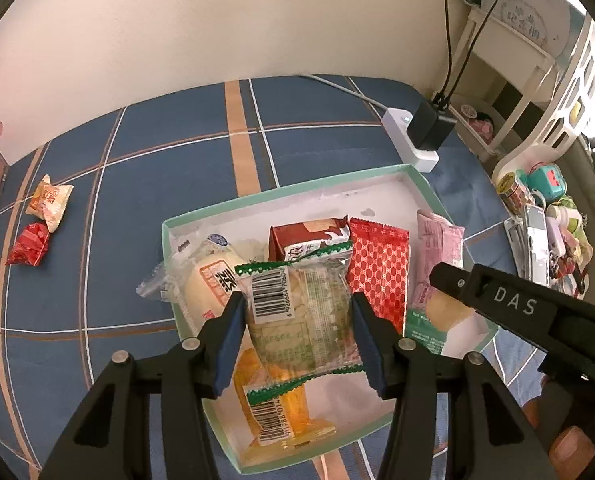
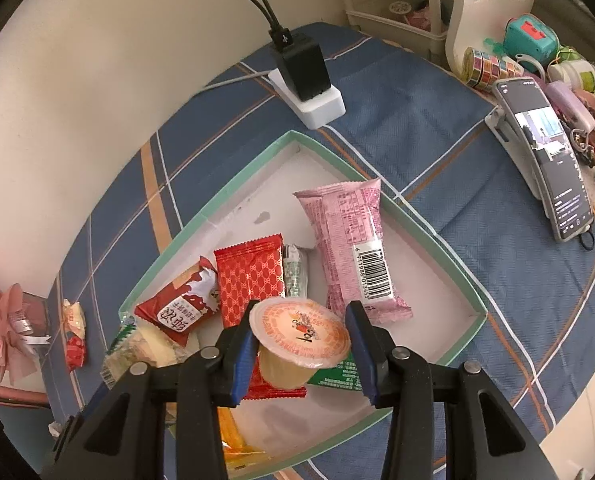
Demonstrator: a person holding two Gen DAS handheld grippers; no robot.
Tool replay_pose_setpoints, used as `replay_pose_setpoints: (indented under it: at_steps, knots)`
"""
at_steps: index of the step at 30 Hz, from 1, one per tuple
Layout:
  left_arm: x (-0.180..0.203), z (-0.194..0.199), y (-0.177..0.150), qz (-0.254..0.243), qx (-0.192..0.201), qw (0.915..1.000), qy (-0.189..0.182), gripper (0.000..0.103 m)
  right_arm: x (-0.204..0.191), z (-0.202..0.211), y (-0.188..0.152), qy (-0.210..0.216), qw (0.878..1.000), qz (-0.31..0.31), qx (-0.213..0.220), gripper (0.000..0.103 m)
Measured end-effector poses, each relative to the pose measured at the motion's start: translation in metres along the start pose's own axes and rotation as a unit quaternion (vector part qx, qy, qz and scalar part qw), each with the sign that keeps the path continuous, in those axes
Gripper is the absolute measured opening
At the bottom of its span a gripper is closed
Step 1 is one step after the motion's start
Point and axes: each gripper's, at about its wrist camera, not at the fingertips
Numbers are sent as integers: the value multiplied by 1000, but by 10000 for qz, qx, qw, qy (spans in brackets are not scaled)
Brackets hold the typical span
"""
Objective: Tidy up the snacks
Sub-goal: 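Open both grippers to drop the cookie and jelly cup into the tray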
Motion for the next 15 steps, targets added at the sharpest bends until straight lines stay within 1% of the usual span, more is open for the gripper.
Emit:
replay_pose_setpoints:
  at_steps: [3, 5, 7, 12, 15]
  knots:
    - [0, -1, -1, 14, -4, 10000, -2, 54, 0, -2, 0, 3, 10000, 11, -32, 46]
    - [-2, -1, -1, 57, -1, 10000, -32, 58, 0, -3, 0, -22, 10000, 12, -42, 46]
    - [-3, 1, -1, 100, 17, 9999, -19, 67, 1, -3, 0, -42, 10000, 7, -40, 47]
    - [-7, 7, -1, 147, 57, 9999, -15, 67, 0, -3, 2, -148, 9999, 4, -27, 47]
    - [-10, 13, 0, 214, 116, 9997, -12, 67, -2, 0, 2, -96, 9999, 44, -5, 47]
Point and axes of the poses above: each gripper's, at about its wrist camera, not at the fingertips, and z roughly against the way its jaws point, x to its right, y to its top, and after that the axes turned 14 degrees about -z, right-handed
